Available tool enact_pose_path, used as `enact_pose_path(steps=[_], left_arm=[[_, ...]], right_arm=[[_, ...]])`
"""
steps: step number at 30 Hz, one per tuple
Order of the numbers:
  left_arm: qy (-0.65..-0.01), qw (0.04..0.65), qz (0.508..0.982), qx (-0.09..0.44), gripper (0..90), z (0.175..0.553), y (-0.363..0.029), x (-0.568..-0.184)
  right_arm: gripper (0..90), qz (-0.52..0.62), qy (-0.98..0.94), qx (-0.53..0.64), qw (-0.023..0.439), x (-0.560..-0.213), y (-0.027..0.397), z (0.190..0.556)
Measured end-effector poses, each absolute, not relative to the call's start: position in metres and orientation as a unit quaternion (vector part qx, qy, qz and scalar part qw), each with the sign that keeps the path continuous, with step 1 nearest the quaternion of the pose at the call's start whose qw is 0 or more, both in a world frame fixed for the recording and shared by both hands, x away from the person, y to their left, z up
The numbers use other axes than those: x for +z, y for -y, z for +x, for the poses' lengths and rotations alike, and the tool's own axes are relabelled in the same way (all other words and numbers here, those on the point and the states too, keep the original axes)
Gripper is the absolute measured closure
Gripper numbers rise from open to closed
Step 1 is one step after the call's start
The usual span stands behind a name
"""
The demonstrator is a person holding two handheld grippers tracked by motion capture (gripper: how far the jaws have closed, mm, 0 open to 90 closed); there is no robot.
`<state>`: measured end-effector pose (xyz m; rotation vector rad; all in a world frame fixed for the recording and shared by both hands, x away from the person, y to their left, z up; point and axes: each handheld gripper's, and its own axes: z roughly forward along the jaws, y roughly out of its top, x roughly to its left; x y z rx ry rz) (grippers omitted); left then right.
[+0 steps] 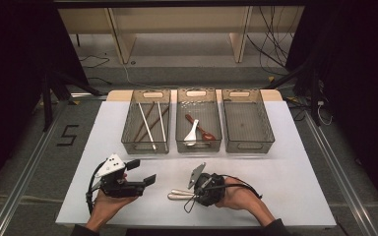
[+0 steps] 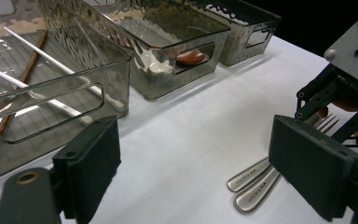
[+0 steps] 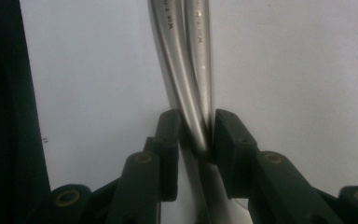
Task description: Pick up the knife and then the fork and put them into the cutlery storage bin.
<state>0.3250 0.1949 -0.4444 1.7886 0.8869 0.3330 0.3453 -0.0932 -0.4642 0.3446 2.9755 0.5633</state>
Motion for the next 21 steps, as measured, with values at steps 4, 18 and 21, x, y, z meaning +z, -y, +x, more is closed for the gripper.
enact_pose_path(steps=[4, 18, 21], left_arm=[[-0.372, 0.530, 0.749, 0.140, 16.0, 0.3248, -0.1948, -0.4443], [-0.373, 0.532, 0.747, 0.140, 16.0, 0.3243, -0.1949, -0.4437], [-0.374, 0.532, 0.747, 0.140, 16.0, 0.3243, -0.1949, -0.4437]], right_arm=[[74.2, 0.093, -0.980, 0.169, 0.044, -0.4622, 0.0919, 0.3453], [80.3, 0.079, -0.984, 0.156, 0.045, -0.4610, 0.0898, 0.3439], [80.3, 0.083, -0.982, 0.162, 0.041, -0.4601, 0.0907, 0.3454]])
